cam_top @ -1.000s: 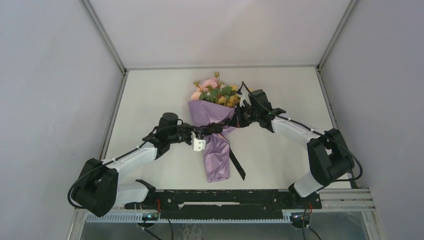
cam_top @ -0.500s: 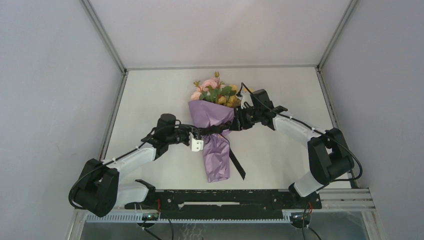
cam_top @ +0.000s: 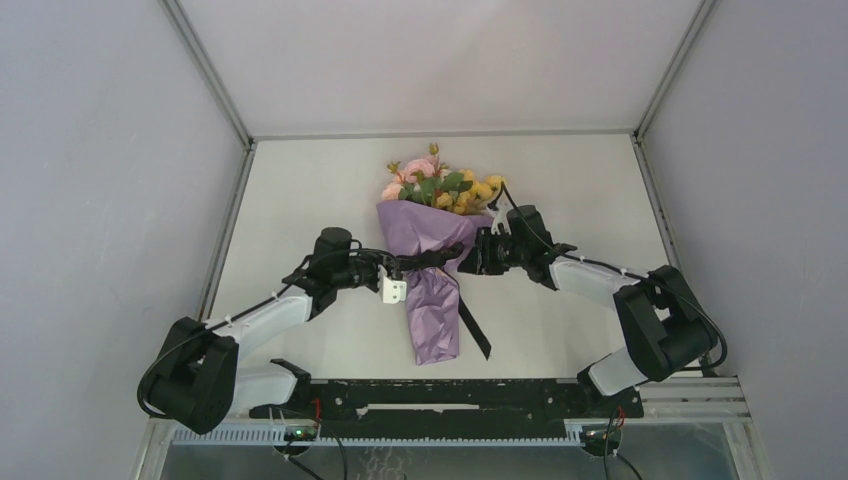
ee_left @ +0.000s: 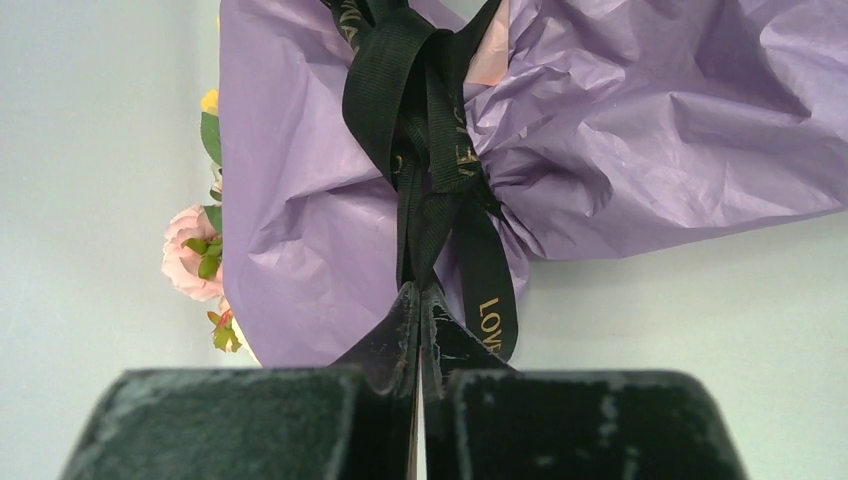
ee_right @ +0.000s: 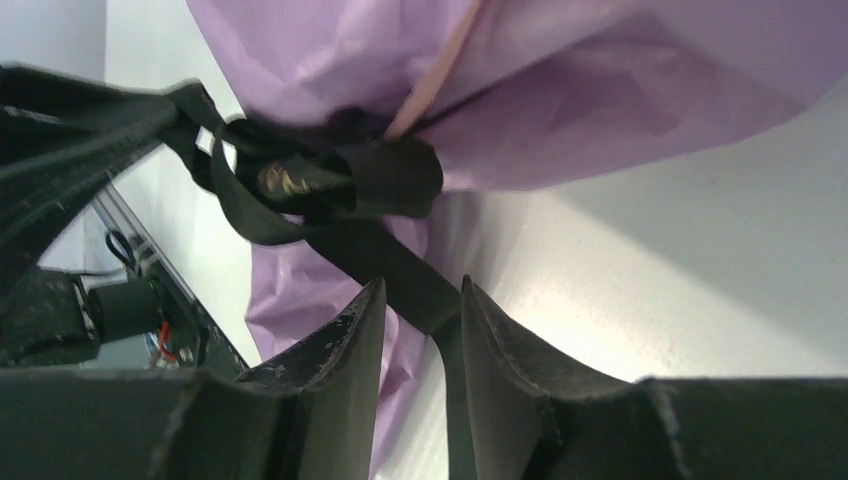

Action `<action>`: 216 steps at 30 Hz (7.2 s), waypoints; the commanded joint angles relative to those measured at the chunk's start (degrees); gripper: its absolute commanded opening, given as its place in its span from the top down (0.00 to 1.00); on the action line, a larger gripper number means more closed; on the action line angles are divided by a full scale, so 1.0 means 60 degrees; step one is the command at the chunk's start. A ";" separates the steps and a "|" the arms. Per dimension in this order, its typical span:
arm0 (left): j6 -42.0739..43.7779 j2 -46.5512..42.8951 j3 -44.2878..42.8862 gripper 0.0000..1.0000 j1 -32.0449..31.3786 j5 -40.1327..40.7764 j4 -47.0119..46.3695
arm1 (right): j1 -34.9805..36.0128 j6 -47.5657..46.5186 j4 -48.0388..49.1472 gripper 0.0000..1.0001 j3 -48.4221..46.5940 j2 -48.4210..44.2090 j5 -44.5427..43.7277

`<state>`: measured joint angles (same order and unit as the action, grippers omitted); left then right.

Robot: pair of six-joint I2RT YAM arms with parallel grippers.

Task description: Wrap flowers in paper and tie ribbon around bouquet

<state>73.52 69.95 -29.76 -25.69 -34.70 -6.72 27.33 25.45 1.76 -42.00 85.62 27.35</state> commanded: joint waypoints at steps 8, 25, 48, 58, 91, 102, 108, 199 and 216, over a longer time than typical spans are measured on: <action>0.0179 -0.0174 0.0162 1.00 0.0078 -0.0267 -0.0344 | 0.0097 0.1778 0.3268 0.57 0.0128 0.0487 -0.1101; 0.0230 -0.0104 0.0111 1.00 0.0078 -0.0019 -0.0385 | 0.0681 0.0408 0.2631 0.53 -0.0998 0.0492 -0.1139; 0.0331 0.0015 0.0097 1.00 0.0079 -0.0046 -0.0374 | 0.0440 -0.1073 0.0430 0.69 -0.2364 0.0139 -0.0159; 0.0361 0.0060 0.0067 1.00 0.0079 -0.0161 -0.0388 | -0.0062 0.0852 -0.0805 0.58 -0.1368 -0.0492 -0.1165; 0.0393 -0.0028 0.0080 1.00 0.0081 -0.0038 -0.0359 | 0.0652 0.1819 0.0144 0.59 -0.1365 0.0812 -0.1578; 0.0405 -0.0029 0.0082 1.00 0.0093 -0.0005 -0.0359 | 0.0682 0.1745 -0.0582 0.61 -0.1365 0.0472 -0.1250; 0.0416 -0.0057 0.0098 1.00 0.0093 0.0022 -0.0345 | 0.0616 0.1803 -0.0482 0.68 -0.1363 0.0680 -0.1221; 0.0685 -0.0152 0.0141 1.00 0.0550 0.0153 -0.0247 | 0.0047 0.1621 -0.1258 0.92 -0.1752 0.0718 -0.1124; 0.0831 -0.0132 0.0287 1.00 0.0788 0.0053 -0.0131 | -0.0176 0.1435 -0.0966 0.84 -0.1760 0.0850 -0.0503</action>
<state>78.04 70.11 -28.84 -21.30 -33.12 -6.28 26.13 34.89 -6.22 -51.00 91.29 23.09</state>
